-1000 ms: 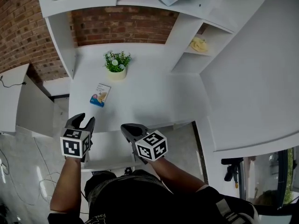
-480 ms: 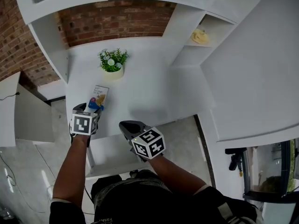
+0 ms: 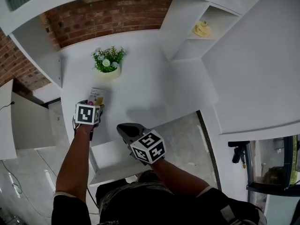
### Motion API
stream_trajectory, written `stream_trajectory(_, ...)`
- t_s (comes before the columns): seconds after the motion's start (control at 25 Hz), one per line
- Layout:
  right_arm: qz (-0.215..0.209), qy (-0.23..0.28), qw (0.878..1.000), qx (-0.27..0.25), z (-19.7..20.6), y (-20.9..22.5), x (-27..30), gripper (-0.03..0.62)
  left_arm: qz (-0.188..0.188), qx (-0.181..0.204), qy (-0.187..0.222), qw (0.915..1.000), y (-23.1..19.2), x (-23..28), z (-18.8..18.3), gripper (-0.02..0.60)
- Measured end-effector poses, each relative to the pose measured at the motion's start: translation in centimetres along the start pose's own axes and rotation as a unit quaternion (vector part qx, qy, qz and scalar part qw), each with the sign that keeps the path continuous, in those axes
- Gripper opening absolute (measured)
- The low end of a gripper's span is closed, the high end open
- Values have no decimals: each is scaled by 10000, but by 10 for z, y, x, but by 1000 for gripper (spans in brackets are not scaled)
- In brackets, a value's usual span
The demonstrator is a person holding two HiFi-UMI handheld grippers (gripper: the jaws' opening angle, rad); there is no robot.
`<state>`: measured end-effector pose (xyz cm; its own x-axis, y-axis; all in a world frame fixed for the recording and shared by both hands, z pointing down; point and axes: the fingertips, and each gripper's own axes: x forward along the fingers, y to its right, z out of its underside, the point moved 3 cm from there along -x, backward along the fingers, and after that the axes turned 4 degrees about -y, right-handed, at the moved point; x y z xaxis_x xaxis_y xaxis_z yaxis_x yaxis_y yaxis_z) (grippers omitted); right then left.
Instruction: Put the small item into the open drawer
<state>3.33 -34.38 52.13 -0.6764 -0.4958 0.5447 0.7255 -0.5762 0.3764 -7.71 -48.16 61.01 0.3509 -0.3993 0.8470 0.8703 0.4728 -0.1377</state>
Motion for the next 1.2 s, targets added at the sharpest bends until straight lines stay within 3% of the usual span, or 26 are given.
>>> stream_trajectory(0.32,-16,-88,9999,131,6,8,3,5,219,-433,-659,9966,-23,44,-10,379)
stream_trajectory(0.8,-34,-142,9996,252,11,17,5,5,198,-343,-1631,9858,-29,80,-5,420)
stream_trajectory(1.2,-24,-109,9993,347,16,16,3,5,-30,-136,-1980,9801,-30,88,2,422)
